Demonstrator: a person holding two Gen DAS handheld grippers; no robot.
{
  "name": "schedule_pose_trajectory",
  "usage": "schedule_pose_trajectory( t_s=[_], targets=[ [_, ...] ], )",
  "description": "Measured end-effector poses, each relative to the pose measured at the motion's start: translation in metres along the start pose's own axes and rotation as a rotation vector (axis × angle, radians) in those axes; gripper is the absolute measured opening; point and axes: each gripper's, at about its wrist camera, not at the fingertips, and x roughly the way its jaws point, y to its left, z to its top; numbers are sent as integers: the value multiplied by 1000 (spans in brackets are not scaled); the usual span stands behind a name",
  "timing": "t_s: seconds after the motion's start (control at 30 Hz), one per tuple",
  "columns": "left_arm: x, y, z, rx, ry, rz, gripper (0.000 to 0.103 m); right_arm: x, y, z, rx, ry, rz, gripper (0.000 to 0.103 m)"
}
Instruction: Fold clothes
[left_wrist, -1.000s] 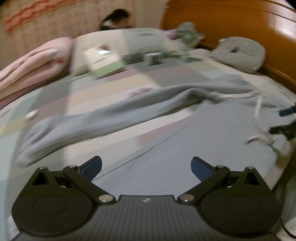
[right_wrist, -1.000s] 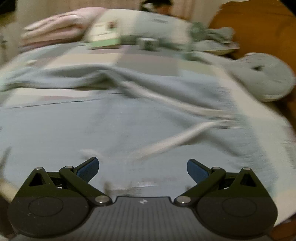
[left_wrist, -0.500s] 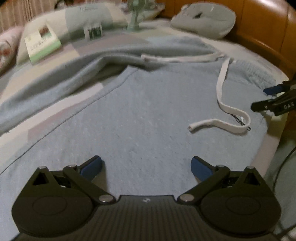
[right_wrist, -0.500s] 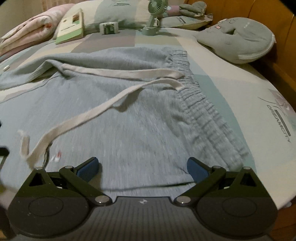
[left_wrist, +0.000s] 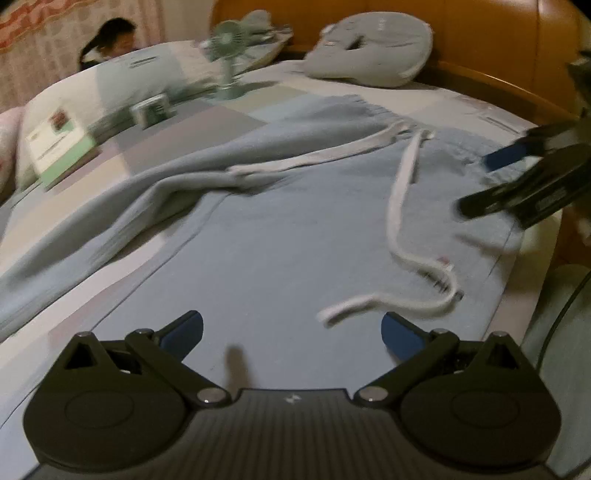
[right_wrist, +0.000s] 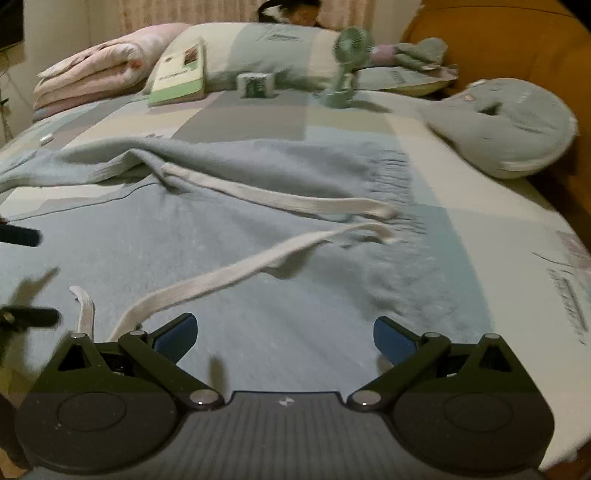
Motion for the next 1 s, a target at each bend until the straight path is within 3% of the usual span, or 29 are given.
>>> schedule_pose_trajectory(
  t_s=[0.07,0.13,0.2,0.4,0.57,0.67,0.8,0.9,1.0],
  targets=[
    [6,-5,-8,-19,33,-33,102,14,5,-8,-22,75,-7,103],
    [8,-4,-20,-86,67,-78,102,7,5,-21,-22,68,-13,103],
    [0,-3,-32,-108,51,-90,102,-4,4,-34,-19,44,-18,103],
    [-18,-1,-33,-40,19,-42,102,-14,14,-18,-3,43,-55,103],
    [-32,16,-24,-36,-45,85,102,-31,50,-1,-31,-63,81,103],
    [-30,32,-34,-87,-14,149,102,-27,78,0,-108,-68,131,103],
    [-25,53,-62,-197,71,163,103,-11,94,-5,-137,-10,137,103],
    [-34,68,-82,-298,63,111,102,0,107,-8,-160,34,141,103],
    [-43,79,-82,-300,31,152,102,3,112,-1,-160,44,152,103]
  ],
)
